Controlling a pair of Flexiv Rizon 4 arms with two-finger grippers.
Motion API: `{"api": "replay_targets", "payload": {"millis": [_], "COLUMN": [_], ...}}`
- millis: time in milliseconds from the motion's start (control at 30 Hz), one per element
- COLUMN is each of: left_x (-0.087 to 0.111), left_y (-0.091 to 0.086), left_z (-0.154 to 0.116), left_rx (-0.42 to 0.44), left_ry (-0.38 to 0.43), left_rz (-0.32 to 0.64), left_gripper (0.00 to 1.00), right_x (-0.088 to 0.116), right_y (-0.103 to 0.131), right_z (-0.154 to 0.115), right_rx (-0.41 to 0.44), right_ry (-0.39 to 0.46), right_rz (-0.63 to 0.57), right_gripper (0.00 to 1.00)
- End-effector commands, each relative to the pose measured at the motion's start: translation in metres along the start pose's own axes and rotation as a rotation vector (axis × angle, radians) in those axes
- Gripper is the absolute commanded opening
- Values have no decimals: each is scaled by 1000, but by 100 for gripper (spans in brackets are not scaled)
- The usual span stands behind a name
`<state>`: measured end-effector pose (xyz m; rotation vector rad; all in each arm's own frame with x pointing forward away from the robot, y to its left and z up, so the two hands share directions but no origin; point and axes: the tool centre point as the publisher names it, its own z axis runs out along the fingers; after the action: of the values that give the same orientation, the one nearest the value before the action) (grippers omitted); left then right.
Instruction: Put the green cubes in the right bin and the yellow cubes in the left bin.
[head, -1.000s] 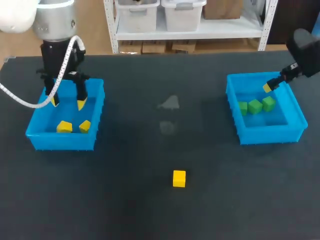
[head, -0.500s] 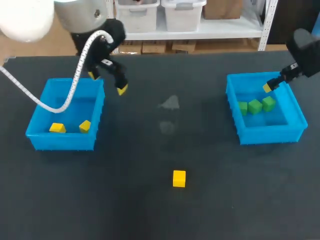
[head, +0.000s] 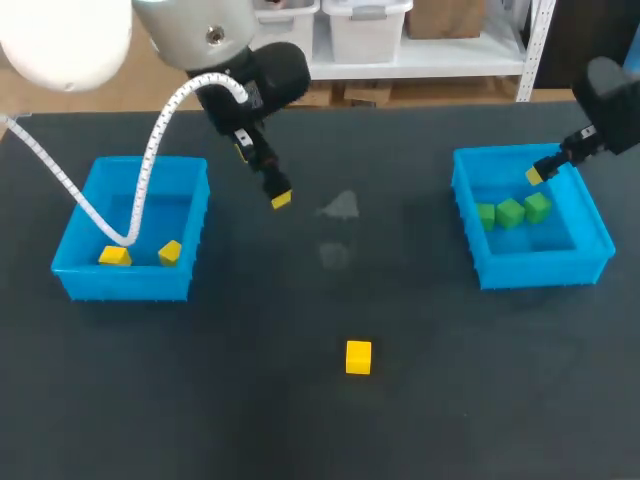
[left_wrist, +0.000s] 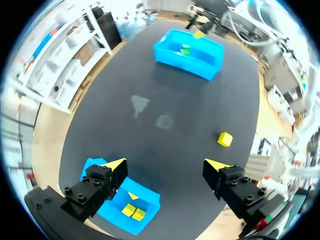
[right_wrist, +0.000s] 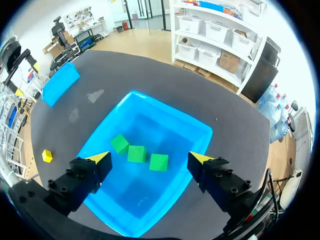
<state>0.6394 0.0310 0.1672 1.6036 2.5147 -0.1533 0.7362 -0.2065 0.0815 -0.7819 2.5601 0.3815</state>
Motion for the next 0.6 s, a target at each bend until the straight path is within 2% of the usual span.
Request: {"api": "replay_targets", "payload": {"millis": [33,167,300,400,600], "left_x": [7,18,32,40,43], "left_y": [-11,-23,-45,-56,-86], "left_z": [0,2,9,14,12], "left_rx": [16,32,61,68,77], "left_ry": [-6,-7,0,15,23], "left_rz": [94,170,264,294,339], "left_gripper": [100,100,100,100,100], "right_x": [1,1,1,1,1], "right_y": [0,0,0,0,0], "right_z": [0,0,0,0,0], "right_rx": [1,1,1,1,1], "right_ry": [-2,-2,-2,-2,-2], "right_rz": [0,0,0,0,0], "right_gripper": [100,100,100,100,100]}}
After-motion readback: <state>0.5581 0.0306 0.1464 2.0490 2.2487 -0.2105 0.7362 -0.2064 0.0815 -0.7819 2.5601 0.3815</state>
